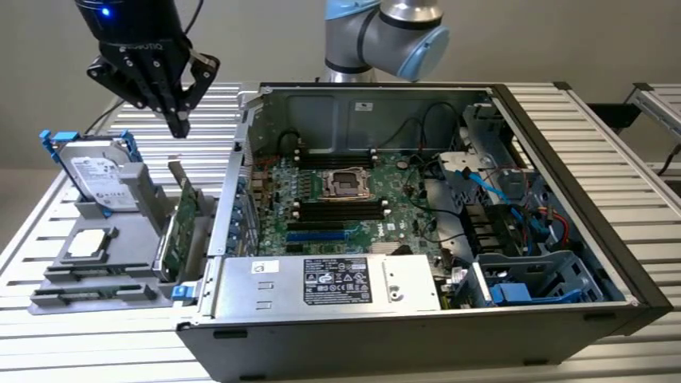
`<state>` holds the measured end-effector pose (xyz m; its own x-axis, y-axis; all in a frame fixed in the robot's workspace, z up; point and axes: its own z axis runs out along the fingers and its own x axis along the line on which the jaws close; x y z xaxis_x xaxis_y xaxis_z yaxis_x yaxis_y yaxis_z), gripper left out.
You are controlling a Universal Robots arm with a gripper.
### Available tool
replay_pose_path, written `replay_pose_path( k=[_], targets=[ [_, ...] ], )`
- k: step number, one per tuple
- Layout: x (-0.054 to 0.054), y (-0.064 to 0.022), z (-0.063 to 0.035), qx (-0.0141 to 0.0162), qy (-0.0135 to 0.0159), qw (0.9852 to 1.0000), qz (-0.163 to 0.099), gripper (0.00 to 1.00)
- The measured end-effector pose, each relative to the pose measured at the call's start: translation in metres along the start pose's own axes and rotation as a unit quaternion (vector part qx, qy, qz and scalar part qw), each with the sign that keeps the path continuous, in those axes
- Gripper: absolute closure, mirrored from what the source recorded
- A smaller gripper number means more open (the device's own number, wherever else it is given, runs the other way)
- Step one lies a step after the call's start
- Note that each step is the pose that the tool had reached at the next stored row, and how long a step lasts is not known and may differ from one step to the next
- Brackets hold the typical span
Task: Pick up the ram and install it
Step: 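Reach for the ram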
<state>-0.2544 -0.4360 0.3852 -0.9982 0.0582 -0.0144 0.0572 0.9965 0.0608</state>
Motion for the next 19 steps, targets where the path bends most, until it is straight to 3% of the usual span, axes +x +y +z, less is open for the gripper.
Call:
replay_pose_path(
  k=[7, 19],
  targets=[
    [0.010, -0.0030, -0.0001, 0.0086, 0.0004, 1.0000, -0.001, 0.89],
    [0.035, -0.0105, 0.0014, 0.0125, 0.0015, 0.9999, -0.002, 0.89]
  ],
)
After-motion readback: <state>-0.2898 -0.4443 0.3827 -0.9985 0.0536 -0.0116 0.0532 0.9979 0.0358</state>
